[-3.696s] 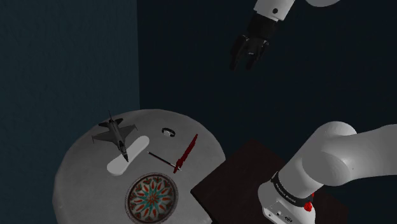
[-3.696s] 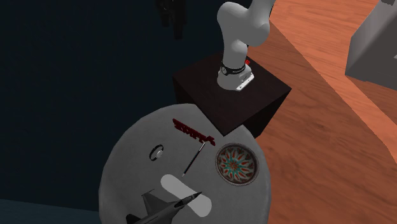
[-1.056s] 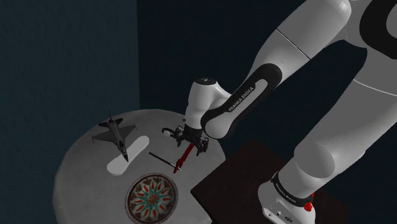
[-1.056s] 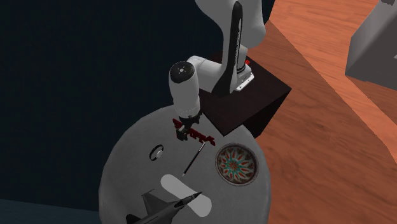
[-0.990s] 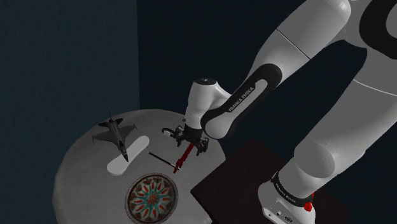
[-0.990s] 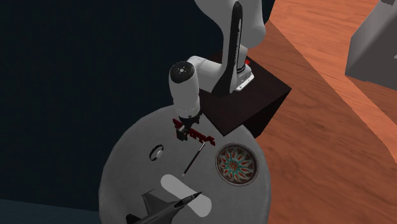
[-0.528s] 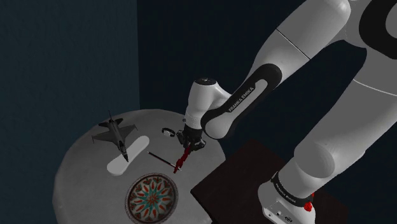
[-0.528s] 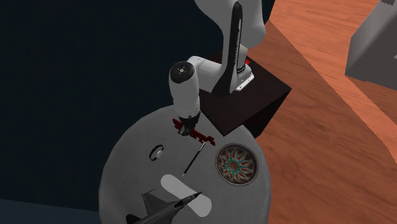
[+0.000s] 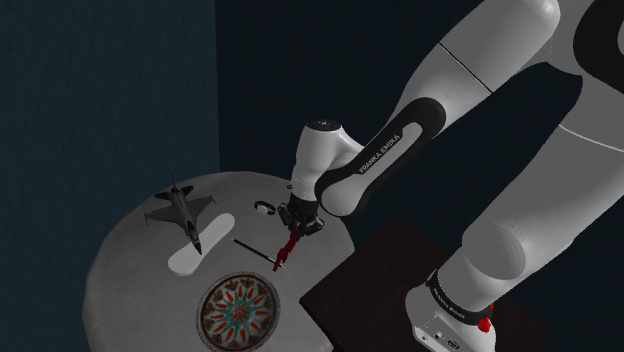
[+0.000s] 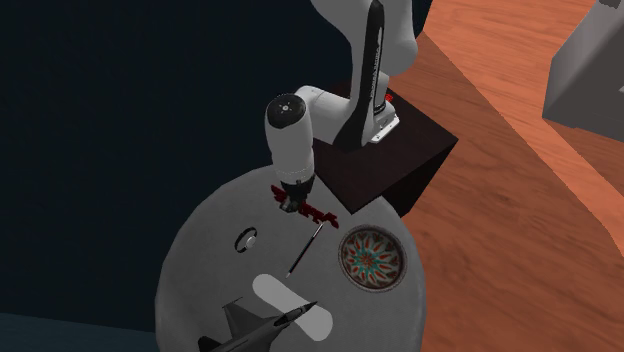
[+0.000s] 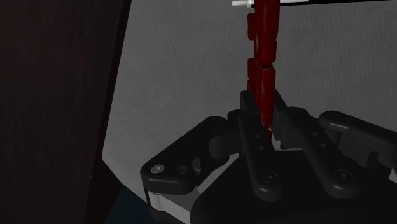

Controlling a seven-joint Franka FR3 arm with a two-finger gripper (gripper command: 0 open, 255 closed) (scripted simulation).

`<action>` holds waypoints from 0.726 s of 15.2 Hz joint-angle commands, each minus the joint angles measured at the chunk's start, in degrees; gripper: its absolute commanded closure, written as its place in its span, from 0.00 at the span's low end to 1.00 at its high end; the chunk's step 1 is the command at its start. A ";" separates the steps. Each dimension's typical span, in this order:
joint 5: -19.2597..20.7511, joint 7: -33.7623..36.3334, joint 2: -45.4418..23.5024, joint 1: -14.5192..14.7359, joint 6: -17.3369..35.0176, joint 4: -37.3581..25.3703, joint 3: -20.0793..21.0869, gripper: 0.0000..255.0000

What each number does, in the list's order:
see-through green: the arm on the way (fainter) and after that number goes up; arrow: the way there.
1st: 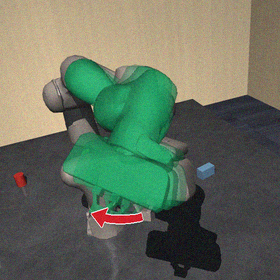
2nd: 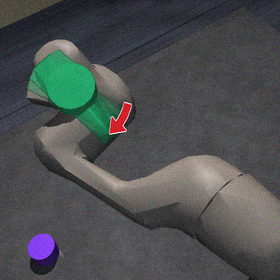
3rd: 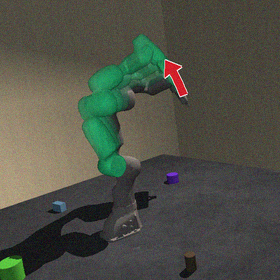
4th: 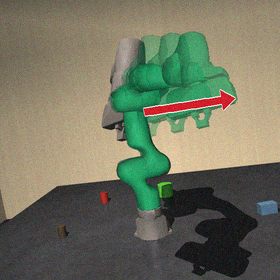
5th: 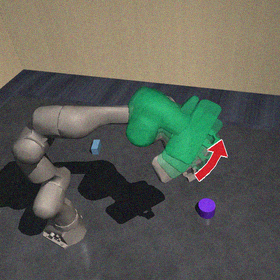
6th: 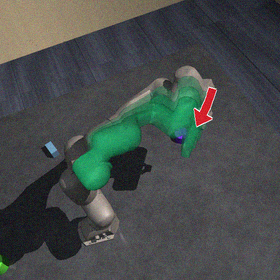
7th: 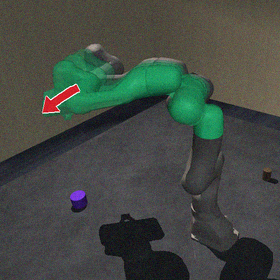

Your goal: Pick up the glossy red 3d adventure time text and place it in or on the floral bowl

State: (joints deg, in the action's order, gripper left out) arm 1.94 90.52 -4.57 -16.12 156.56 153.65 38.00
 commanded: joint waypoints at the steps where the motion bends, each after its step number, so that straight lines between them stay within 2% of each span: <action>1: -3.34 -2.33 2.20 -0.40 -1.66 0.07 1.05 1.00; 6: -10.51 -7.34 7.98 0.14 -6.64 -0.20 1.73 1.00; 11: -15.00 -10.50 13.19 1.39 -11.86 -0.91 0.91 1.00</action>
State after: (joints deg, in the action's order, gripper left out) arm -12.09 80.65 7.44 -15.05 145.89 152.89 39.10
